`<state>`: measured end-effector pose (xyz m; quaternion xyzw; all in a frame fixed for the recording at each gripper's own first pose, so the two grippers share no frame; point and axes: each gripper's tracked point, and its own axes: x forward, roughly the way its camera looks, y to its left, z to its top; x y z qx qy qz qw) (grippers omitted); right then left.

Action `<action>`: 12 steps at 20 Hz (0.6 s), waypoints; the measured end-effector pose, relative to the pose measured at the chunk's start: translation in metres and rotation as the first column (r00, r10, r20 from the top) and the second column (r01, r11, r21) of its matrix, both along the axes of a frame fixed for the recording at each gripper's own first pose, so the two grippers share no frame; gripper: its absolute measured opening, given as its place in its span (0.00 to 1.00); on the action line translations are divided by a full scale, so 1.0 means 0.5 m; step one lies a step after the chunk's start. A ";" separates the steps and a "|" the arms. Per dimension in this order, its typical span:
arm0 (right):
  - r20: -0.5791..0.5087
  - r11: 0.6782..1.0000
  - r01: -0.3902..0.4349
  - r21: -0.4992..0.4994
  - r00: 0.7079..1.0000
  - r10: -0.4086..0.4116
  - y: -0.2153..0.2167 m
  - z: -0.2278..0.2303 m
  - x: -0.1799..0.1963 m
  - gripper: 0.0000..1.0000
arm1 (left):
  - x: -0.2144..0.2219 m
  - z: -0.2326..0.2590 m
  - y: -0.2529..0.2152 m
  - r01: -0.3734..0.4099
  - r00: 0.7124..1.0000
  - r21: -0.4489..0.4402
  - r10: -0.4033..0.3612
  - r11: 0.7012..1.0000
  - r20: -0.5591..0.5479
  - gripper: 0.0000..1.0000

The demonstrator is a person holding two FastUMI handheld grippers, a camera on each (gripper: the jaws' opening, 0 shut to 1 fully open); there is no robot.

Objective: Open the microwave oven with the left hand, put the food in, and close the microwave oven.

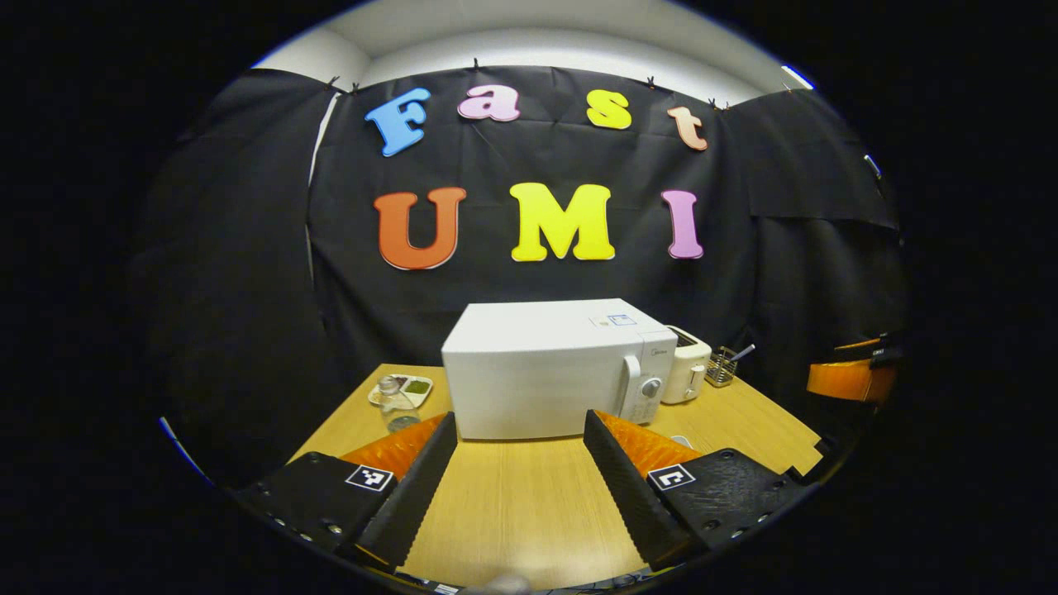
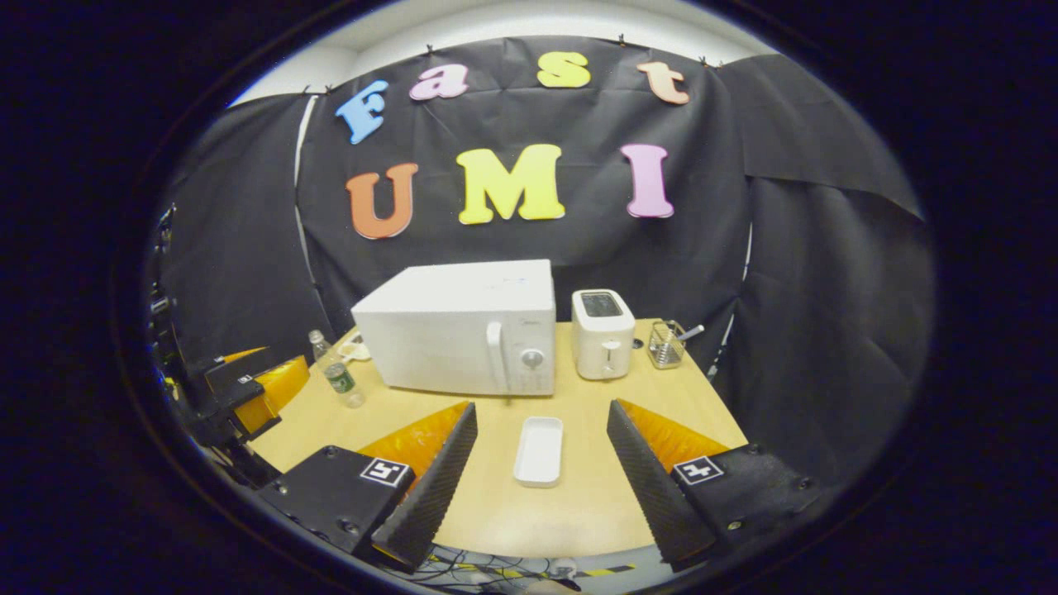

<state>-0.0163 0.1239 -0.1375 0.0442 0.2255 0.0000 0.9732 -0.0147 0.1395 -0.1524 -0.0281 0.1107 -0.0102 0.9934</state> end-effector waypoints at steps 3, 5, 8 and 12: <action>0.070 0.999 -0.049 0.017 0.996 0.048 0.072 0.066 -0.004 1.00 | -0.058 0.080 0.048 -0.032 0.998 -0.001 0.032 0.999 0.047 0.96; 0.107 0.997 -0.068 0.023 0.992 0.065 0.099 0.104 -0.003 1.00 | -0.077 0.126 0.076 -0.049 0.995 0.016 0.047 0.999 0.088 0.96; 0.184 0.998 -0.059 -0.002 0.981 0.058 0.099 0.172 0.000 1.00 | -0.089 0.179 0.094 -0.063 0.992 -0.003 0.063 0.998 0.112 0.95; 0.251 1.000 -0.022 -0.003 0.968 0.022 0.074 0.228 -0.006 1.00 | -0.092 0.222 0.109 -0.066 0.988 -0.013 0.067 0.998 0.137 0.96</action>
